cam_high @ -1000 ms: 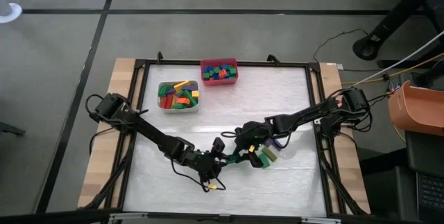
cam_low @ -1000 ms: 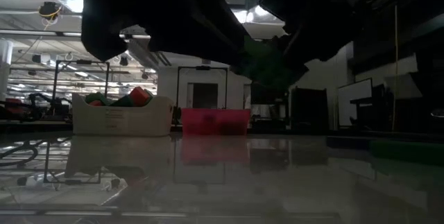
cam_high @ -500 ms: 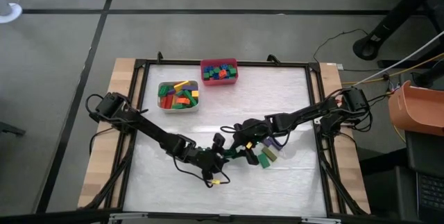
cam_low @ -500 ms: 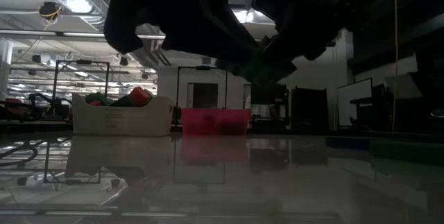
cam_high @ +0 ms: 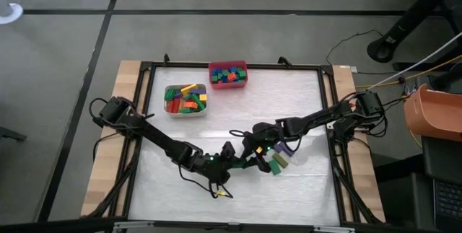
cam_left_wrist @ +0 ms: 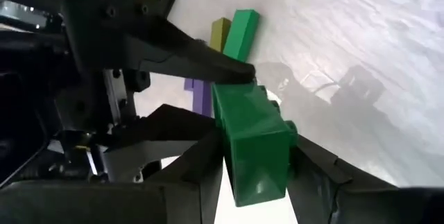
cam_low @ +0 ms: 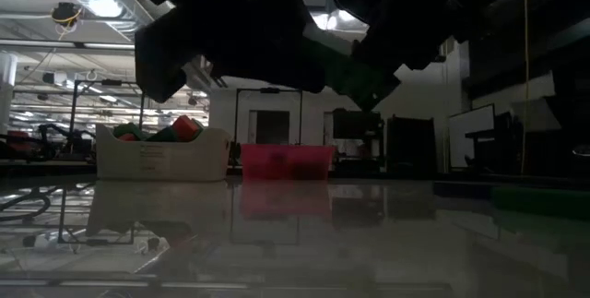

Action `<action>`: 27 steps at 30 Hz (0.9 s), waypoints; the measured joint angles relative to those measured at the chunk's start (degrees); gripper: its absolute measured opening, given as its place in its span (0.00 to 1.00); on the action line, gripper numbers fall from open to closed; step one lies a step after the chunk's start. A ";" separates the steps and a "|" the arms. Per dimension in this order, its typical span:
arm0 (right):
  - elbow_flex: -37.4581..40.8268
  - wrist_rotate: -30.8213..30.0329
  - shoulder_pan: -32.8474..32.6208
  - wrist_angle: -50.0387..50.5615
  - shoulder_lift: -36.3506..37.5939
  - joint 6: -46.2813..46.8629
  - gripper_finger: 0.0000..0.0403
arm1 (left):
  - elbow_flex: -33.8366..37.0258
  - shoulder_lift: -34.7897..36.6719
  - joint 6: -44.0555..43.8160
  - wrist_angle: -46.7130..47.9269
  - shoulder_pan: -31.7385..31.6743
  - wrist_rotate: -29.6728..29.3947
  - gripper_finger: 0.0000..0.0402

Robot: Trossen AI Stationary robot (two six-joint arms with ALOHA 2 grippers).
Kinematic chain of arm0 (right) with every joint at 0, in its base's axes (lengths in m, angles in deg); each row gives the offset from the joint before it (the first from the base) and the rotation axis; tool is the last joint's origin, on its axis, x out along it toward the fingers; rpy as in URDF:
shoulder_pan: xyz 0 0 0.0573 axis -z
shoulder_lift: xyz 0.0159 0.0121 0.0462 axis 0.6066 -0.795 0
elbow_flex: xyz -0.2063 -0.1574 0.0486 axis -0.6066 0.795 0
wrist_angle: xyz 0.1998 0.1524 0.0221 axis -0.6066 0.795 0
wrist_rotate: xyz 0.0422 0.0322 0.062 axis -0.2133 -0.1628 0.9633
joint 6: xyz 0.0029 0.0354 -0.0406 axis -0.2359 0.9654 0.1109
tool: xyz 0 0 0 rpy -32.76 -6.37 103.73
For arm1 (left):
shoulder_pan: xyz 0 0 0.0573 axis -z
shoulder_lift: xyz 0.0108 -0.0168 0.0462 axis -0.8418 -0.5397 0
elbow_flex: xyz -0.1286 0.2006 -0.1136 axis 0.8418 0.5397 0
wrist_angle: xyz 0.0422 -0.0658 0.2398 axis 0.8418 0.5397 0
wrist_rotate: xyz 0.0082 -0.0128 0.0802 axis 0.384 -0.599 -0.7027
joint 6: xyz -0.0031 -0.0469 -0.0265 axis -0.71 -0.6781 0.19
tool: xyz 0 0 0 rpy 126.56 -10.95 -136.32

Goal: Sort blocks by size
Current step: Put the large green game piece into the white bin

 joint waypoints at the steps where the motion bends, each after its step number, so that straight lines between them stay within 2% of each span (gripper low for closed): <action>1: 0.00 0.06 0.00 -0.16 0.00 0.29 0.39 | 0.00 0.00 -0.38 -0.07 0.00 -0.03 0.32; 8: -0.02 0.48 -0.13 -0.90 0.07 0.13 0.39 | 0.04 -0.04 -7.55 -0.21 -0.11 -0.66 0.30; 13: -0.02 0.23 -0.13 -0.60 0.07 0.11 0.39 | 0.07 -0.04 -8.82 -0.45 0.21 -0.73 0.18; 19: -0.02 -1.12 -0.20 -0.78 0.07 0.09 0.39 | 0.07 -0.04 -9.70 -0.60 0.94 -0.81 0.18; 21: -0.02 -1.28 -0.17 -0.78 0.07 0.03 0.39 | 0.07 -0.04 -11.72 -0.52 0.94 -0.79 0.21; 27: -0.02 -2.51 -0.17 -0.54 0.07 -0.04 0.39 | 0.07 -0.04 -16.84 -0.88 0.90 -0.52 0.46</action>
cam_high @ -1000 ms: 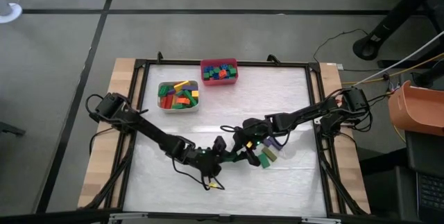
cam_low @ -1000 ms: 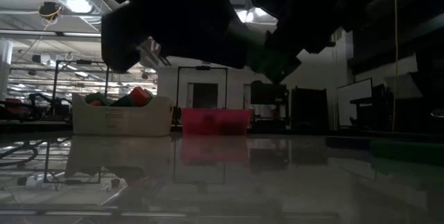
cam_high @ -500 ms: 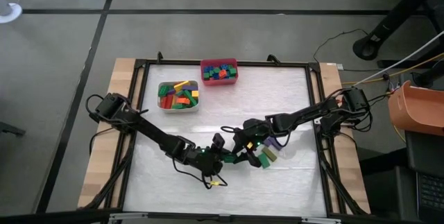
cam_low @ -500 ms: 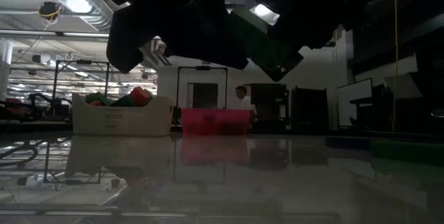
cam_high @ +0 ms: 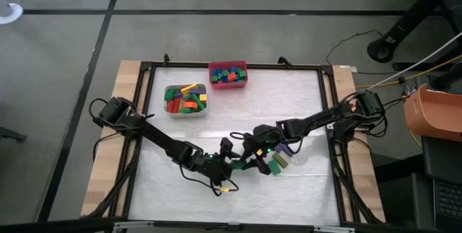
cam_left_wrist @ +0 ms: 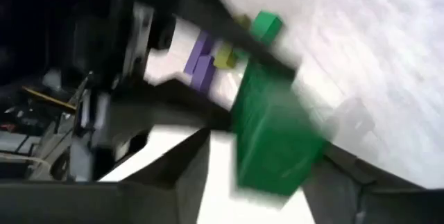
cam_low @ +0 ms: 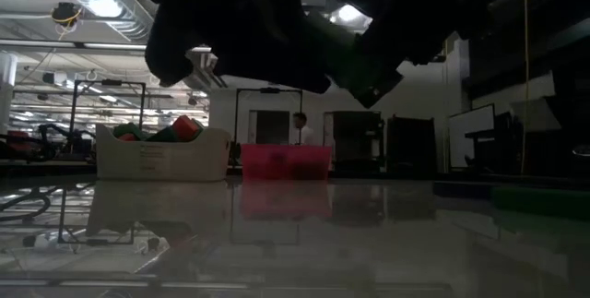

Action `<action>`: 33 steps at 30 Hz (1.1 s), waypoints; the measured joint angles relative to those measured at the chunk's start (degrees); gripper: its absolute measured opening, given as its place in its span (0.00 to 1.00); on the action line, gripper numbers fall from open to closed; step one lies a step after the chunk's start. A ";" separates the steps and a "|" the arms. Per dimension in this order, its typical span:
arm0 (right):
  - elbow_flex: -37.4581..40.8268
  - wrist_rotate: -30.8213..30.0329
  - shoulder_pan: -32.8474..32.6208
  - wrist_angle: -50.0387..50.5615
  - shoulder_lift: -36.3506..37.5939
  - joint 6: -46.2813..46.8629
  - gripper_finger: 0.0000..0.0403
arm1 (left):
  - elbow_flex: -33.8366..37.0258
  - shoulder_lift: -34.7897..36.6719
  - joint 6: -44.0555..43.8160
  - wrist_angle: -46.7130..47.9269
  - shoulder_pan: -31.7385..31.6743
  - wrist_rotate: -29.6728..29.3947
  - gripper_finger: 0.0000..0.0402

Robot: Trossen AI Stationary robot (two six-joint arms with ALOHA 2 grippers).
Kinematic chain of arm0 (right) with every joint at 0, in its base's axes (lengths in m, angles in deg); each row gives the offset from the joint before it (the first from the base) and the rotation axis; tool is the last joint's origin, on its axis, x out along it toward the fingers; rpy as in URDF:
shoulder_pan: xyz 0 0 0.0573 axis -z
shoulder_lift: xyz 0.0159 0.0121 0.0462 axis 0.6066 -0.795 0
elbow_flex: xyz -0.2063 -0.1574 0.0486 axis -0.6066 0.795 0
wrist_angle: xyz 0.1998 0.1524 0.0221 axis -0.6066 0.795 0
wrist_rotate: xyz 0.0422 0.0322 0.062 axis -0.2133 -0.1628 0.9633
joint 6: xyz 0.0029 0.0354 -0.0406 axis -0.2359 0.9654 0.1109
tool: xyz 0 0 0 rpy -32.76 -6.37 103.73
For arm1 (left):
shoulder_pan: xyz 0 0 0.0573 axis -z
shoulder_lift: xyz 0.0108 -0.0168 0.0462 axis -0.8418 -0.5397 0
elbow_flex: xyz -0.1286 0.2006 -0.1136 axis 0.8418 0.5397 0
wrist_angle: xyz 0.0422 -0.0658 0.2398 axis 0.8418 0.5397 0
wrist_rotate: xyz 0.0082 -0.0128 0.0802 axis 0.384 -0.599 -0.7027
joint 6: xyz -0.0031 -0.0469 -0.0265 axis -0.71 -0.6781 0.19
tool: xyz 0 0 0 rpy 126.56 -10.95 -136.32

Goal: Sort blocks by size
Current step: Put the large green game piece into the white bin

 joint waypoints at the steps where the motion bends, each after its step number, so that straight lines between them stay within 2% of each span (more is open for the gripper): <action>1: 0.00 -0.88 0.04 0.06 0.00 0.02 0.39 | -0.02 0.00 -0.25 -0.38 0.03 0.15 0.49; 5: 0.00 -3.18 0.20 0.44 0.00 0.22 0.39 | -0.04 0.02 1.09 -1.70 0.51 0.35 0.55; 10: 0.02 -2.58 0.39 0.46 0.00 0.26 0.39 | -0.04 0.02 1.93 -1.38 0.58 0.30 0.53; 17: 0.02 -1.85 0.39 0.44 0.00 0.33 0.39 | -0.04 0.07 1.86 -0.93 0.02 0.23 0.41; 24: 0.02 -1.34 0.39 0.15 0.00 0.66 0.39 | -0.04 0.07 2.53 -0.89 0.31 0.10 0.19; 30: 0.02 -1.41 0.39 0.15 0.00 0.58 0.40 | -0.04 0.13 2.35 -0.90 0.62 0.07 0.19; 33: 0.02 -1.79 0.39 0.09 0.00 0.25 0.44 | -0.04 0.55 0.02 -0.82 0.81 0.11 0.19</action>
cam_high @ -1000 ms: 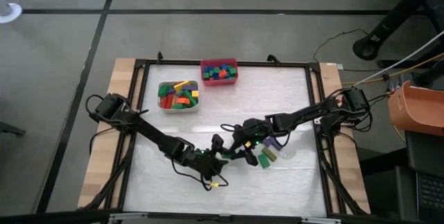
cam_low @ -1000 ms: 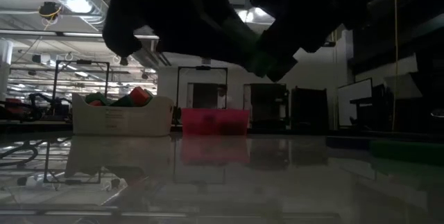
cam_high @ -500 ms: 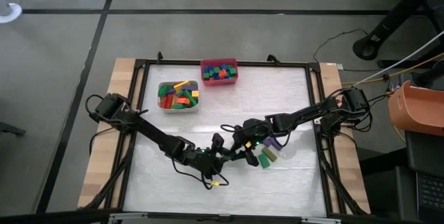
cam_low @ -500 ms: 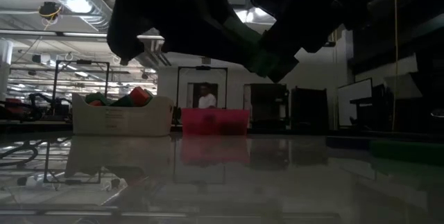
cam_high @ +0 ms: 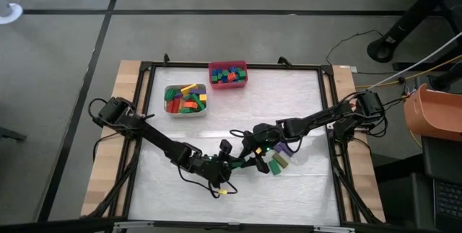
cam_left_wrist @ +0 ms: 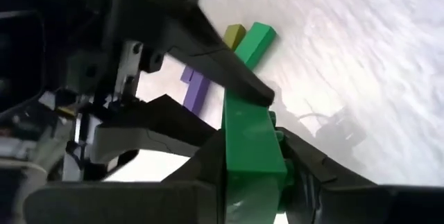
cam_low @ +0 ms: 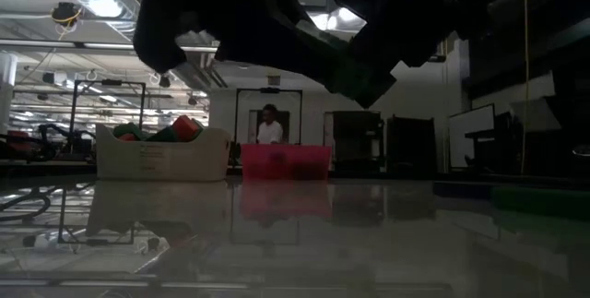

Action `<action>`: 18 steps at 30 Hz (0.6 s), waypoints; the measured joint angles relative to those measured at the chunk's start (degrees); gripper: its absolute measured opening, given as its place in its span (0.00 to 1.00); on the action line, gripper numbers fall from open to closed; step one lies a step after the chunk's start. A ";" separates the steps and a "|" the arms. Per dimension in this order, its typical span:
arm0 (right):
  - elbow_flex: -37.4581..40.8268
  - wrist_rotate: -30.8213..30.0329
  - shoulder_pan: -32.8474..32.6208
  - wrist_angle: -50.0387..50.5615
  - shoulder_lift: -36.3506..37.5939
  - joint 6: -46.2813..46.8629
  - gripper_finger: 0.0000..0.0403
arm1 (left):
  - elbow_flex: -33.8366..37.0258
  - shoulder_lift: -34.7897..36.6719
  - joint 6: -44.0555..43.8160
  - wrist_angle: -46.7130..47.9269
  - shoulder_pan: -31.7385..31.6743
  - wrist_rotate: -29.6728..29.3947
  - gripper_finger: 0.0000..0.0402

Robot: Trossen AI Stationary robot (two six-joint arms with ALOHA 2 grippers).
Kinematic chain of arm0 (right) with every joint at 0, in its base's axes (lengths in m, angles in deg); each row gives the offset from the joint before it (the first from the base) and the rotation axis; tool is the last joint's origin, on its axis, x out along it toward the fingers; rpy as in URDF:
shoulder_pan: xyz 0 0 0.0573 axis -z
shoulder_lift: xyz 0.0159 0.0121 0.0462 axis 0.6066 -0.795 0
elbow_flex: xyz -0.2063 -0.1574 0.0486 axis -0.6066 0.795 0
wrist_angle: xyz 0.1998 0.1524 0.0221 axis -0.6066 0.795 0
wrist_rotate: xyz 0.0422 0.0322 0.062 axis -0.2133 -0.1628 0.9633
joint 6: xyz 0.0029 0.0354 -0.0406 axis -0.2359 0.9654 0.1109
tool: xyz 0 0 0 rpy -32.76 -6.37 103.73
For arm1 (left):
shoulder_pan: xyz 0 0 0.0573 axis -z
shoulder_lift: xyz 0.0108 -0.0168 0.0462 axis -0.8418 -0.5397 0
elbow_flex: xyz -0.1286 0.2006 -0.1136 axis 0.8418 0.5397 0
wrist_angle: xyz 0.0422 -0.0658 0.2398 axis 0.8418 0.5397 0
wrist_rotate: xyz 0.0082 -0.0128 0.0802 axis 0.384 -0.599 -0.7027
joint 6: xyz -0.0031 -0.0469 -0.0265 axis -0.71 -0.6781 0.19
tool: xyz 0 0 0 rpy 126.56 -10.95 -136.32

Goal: Sort blocks by size
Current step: Put the large green game piece into the white bin

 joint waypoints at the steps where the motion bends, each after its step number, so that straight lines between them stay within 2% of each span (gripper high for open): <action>1: 0.00 -0.05 0.00 0.00 0.00 -0.09 0.46 | 0.02 0.30 -1.17 0.20 0.04 0.00 0.19; 4: 0.01 0.51 0.17 0.43 0.00 -0.12 0.51 | 0.02 1.85 -5.92 1.72 0.08 -0.62 0.19; 6: 0.07 2.07 0.91 0.84 0.17 -0.14 0.53 | -0.06 3.13 -9.85 3.50 0.11 -3.17 0.19; 11: 0.08 8.45 4.26 1.36 1.67 -5.70 0.53 | -0.05 7.54 -19.43 13.98 -0.26 -9.34 0.19; 18: 0.07 10.38 7.77 7.93 5.91 -15.13 0.50 | -0.04 14.75 -38.42 40.81 -2.36 -15.93 0.19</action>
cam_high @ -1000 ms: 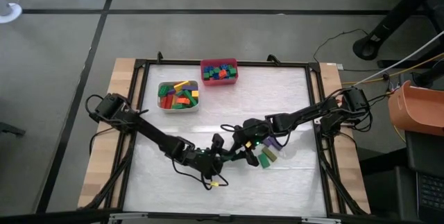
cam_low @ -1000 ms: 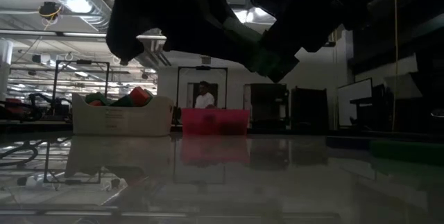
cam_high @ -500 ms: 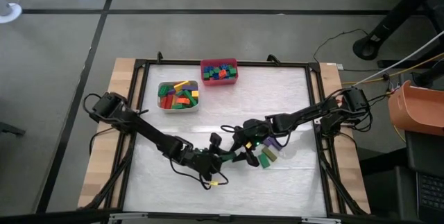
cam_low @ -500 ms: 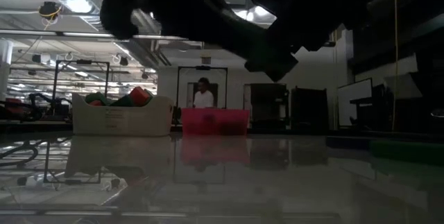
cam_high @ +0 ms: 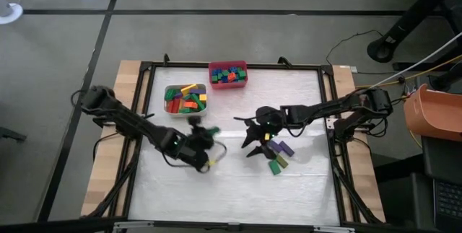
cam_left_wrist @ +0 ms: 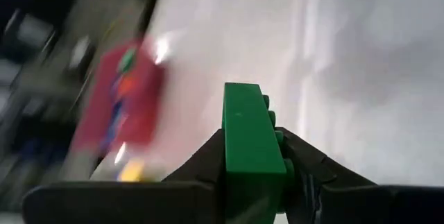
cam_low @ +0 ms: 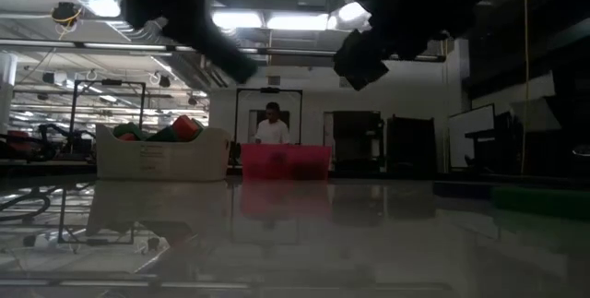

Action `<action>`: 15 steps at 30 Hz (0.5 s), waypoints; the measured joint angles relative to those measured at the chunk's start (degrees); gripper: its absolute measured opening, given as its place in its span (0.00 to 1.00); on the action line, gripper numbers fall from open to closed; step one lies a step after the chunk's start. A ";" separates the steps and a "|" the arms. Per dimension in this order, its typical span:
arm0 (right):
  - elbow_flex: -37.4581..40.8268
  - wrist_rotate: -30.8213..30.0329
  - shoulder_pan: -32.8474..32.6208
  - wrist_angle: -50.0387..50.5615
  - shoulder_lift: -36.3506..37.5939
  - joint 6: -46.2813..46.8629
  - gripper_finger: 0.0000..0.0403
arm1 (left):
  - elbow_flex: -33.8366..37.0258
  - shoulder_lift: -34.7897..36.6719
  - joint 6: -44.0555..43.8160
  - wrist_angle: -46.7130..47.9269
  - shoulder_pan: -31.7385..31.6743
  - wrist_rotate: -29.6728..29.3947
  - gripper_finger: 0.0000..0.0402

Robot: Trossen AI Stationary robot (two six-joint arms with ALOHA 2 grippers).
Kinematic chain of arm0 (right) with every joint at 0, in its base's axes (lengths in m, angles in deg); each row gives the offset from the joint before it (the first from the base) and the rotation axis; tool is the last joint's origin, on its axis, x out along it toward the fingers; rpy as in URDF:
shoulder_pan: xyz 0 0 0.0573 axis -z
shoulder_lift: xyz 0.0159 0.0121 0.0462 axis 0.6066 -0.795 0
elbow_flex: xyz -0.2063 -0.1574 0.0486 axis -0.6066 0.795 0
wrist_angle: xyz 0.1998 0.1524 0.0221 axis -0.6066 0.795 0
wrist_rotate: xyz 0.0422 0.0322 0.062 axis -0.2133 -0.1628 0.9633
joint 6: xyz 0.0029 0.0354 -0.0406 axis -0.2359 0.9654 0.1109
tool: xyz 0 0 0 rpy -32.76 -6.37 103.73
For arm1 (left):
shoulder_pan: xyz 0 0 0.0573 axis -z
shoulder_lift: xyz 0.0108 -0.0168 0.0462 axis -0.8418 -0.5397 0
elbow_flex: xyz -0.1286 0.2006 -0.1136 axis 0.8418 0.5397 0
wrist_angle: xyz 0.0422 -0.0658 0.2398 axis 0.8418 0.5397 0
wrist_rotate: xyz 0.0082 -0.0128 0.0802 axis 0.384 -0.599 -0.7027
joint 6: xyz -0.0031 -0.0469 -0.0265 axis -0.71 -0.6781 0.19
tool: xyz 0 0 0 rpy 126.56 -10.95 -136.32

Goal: Sort blocks by size
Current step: Put the large green game piece into the white bin

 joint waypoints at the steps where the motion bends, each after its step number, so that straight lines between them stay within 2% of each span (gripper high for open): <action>1: 0.00 -0.03 0.28 1.02 0.39 -1.34 0.50 | 0.00 0.85 -3.59 4.92 -0.72 -0.96 0.20; 6: 0.00 -1.52 0.00 6.99 0.98 -6.03 0.50 | 0.00 3.92 -23.30 30.02 -5.53 -3.55 0.21; 9: 0.00 -3.28 -1.06 10.97 0.98 -7.68 0.50 | 0.03 4.34 -32.78 41.82 -9.32 -3.87 0.21; 11: 0.00 -6.06 -2.00 13.05 0.98 -9.03 0.50 | 0.81 4.43 -34.92 44.52 -11.91 -4.00 0.21; 15: 0.00 -8.66 -3.68 14.49 0.98 -10.40 0.50 | 3.85 4.20 -31.06 41.50 -17.17 -4.01 0.22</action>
